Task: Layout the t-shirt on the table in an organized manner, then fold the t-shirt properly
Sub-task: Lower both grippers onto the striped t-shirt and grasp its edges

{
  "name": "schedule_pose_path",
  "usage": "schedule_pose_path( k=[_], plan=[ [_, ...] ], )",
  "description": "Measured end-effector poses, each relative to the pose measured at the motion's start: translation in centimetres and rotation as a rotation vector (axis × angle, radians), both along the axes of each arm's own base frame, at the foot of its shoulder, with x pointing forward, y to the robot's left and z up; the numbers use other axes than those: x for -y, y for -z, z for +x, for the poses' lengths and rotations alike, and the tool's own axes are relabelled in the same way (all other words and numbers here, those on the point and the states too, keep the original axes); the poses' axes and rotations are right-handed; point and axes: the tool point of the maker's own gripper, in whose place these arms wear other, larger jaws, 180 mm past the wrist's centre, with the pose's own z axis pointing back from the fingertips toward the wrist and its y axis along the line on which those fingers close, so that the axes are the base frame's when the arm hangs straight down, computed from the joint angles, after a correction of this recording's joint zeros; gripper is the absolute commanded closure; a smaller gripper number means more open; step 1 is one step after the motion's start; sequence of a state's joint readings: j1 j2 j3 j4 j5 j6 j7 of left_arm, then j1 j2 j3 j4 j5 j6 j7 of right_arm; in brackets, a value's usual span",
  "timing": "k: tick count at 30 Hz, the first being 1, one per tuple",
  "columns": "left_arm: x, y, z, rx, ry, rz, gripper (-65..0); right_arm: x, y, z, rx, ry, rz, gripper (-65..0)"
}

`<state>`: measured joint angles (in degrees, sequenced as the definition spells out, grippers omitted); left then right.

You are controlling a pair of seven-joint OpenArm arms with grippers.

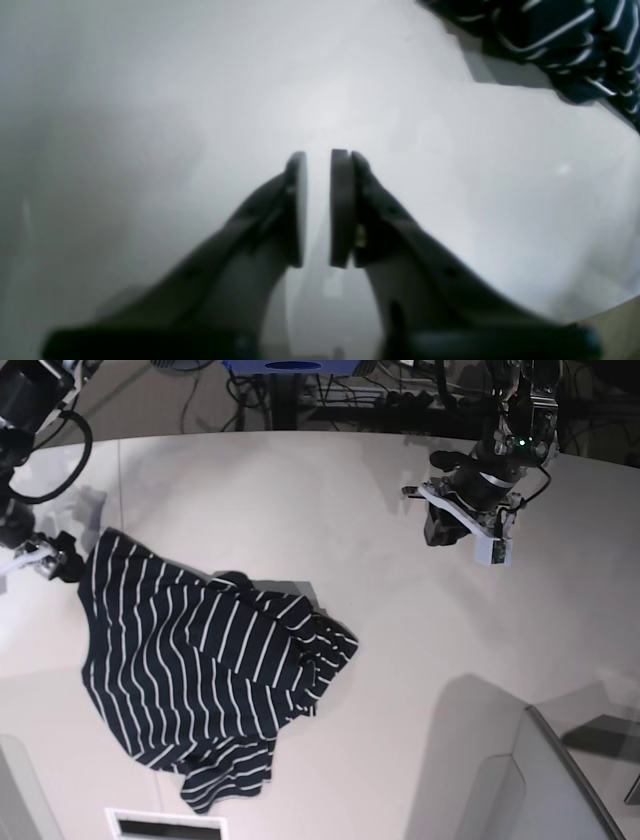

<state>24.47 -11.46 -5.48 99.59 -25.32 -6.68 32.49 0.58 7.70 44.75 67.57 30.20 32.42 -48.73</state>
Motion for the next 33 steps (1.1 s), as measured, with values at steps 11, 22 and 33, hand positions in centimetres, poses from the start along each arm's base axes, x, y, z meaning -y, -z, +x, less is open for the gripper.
schedule_pose_path(
  k=[11,22,33],
  plan=[
    [-0.6,4.1,-1.1,-0.115,-0.031,-0.014,-23.4,-1.9,1.6,2.0,0.005,0.023,0.114,-52.2],
    [4.8,4.0,1.8,-0.083,0.047,-0.088,-38.3,-5.1,1.9,3.3,0.020,-0.097,0.088,-39.0],
    [12.8,4.6,6.6,-0.085,0.164,-0.179,-38.3,-5.0,2.1,3.1,0.008,-0.095,0.083,-37.2]
  ],
)
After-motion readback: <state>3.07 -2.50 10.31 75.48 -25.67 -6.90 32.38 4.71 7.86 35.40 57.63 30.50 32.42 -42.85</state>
